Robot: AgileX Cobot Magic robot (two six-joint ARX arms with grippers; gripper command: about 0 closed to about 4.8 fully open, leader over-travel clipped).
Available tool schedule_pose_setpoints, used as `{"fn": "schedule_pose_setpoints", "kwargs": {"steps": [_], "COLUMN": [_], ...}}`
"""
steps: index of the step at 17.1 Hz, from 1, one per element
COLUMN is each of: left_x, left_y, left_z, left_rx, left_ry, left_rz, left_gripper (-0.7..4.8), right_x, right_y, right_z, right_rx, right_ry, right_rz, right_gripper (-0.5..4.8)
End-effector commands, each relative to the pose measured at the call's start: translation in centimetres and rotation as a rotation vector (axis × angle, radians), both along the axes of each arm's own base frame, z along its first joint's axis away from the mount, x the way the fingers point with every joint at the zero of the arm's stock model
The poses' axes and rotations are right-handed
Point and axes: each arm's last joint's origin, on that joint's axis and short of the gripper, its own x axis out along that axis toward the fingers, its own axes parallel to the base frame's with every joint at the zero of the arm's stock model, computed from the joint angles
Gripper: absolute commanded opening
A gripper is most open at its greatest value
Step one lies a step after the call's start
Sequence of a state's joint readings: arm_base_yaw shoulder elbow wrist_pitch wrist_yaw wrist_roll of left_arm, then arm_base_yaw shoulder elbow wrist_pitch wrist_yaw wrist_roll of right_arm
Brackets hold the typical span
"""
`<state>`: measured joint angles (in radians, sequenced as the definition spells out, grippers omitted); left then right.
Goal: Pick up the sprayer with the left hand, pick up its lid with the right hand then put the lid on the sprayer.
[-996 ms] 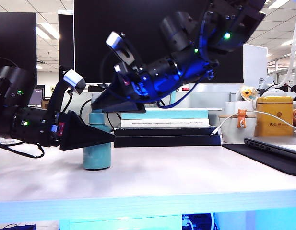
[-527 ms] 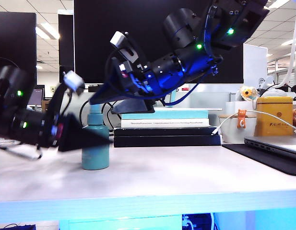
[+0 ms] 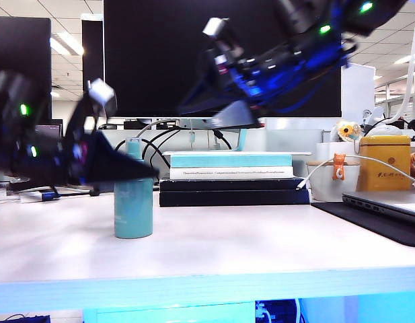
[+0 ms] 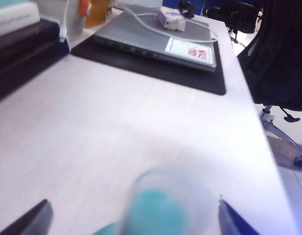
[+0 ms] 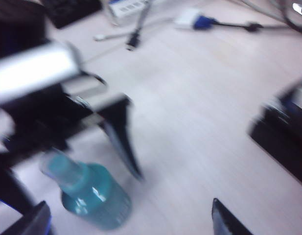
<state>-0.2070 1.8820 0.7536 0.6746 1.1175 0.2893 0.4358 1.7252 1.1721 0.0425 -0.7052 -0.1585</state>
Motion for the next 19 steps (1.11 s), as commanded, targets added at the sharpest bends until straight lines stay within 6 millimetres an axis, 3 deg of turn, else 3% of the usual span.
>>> {"fn": "schedule_pose_setpoints", "kwargs": {"steps": [1,2,7,9,10,11,15,17,19], "left_x": [-1.6,-2.8,-5.3,-6.4,-7.3,-7.7,-10.9,-14.1,-16.6], "left_y": [0.5,0.8,1.9,2.3,3.0,3.3,5.3,8.0,10.0], "left_z": [1.7,2.5,5.6,7.7,10.2,11.1,15.4,17.4,17.9], "left_rx": [0.128,0.243,0.459,0.518,0.606,0.636,0.514,0.427,0.31], "left_ry": [-0.019,-0.035,-0.016,-0.073,-0.179,-0.202,-0.272,-0.356,-0.385], "left_rz": [0.013,0.028,0.15,0.231,0.395,0.477,0.724,0.956,1.033], "left_gripper": [4.79,4.79,4.79,4.79,4.79,4.79,4.79,4.79,4.79], "right_x": [-0.2,-0.3,-1.5,-2.4,-3.4,-3.8,-6.7,-9.7,-12.0], "right_y": [-1.7,-2.4,-3.3,-3.9,-4.6,-5.1,-7.3,-9.3,-10.3], "right_z": [2.1,2.9,5.3,7.0,8.9,9.7,13.3,15.3,15.0], "right_rx": [0.023,0.032,0.044,0.041,0.053,0.073,0.127,0.151,0.159], "right_ry": [-0.045,-0.064,-0.105,-0.147,-0.205,-0.211,-0.274,-0.371,-0.417], "right_rz": [-0.028,-0.044,-0.08,-0.162,-0.225,-0.245,-0.393,-0.507,-0.581], "right_gripper": [4.24,4.24,4.24,4.24,4.24,4.23,4.23,4.23,4.23]}}
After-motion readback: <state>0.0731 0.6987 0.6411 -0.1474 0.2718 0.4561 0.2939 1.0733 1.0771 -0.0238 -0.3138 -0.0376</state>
